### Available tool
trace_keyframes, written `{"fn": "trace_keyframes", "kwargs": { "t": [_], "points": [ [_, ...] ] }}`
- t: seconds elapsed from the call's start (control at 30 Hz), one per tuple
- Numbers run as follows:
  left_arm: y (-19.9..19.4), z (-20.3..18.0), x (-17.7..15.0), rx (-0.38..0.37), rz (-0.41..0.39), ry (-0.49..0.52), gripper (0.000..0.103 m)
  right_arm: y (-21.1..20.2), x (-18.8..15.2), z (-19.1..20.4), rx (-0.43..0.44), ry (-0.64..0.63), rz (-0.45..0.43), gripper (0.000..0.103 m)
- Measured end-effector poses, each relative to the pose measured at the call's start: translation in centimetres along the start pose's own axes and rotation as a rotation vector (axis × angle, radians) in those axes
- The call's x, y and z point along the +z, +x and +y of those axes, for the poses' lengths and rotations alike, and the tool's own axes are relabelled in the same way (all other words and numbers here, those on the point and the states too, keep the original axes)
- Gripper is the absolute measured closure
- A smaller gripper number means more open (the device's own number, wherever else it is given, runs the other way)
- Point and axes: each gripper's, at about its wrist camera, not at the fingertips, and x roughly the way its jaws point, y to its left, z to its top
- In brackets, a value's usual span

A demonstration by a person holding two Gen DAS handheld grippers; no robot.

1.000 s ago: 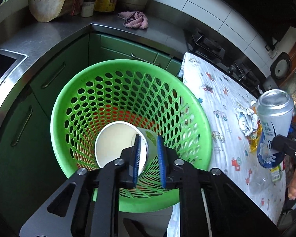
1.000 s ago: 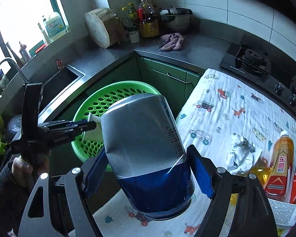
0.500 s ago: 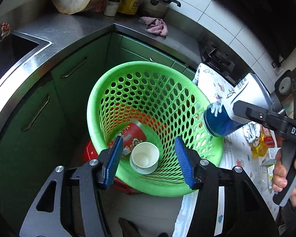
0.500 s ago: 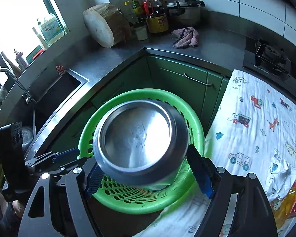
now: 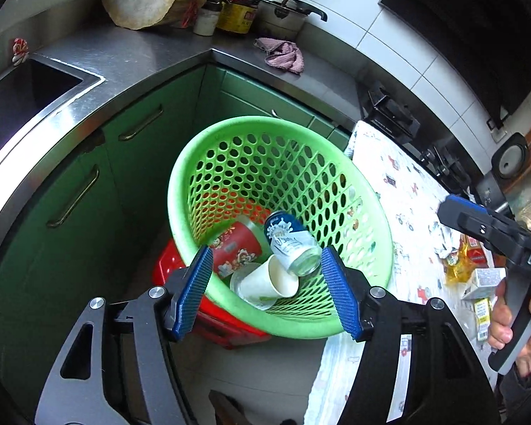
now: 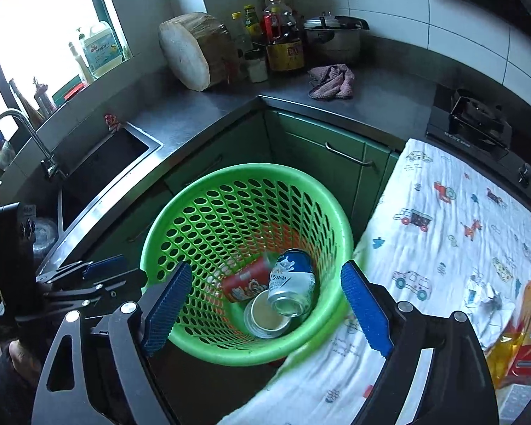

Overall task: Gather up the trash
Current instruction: 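Lower the blue-and-silver can into the basket and open the right tool, then grasp the milk carton with the right tool while the left tool grasps the yellow bag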

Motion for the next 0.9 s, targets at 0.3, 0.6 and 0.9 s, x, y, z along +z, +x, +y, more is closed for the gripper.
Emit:
{"fn": "trace_keyframes", "kwargs": {
  "t": [0.3, 0.6, 0.9],
  "points": [
    [-0.1, -4.1, -0.6, -0.019, 0.004, 0.066, 0.035, -6.0, -4.8, -6.4, -0.133, -0.007, 0.013, 0.019],
    [0.6, -8.9, -2.0, -0.056, 0.025, 0.113, 0.035, -10.3, -10.3, -13.7, -0.283, -0.069, 0.122, 0.019],
    [1.9, -14.5, -4.1, -0.101, 0.055, 0.176, 0.035, -12.2, -12.9, -19.2, -0.336, -0.171, 0.245, 0.019]
  ]
}}
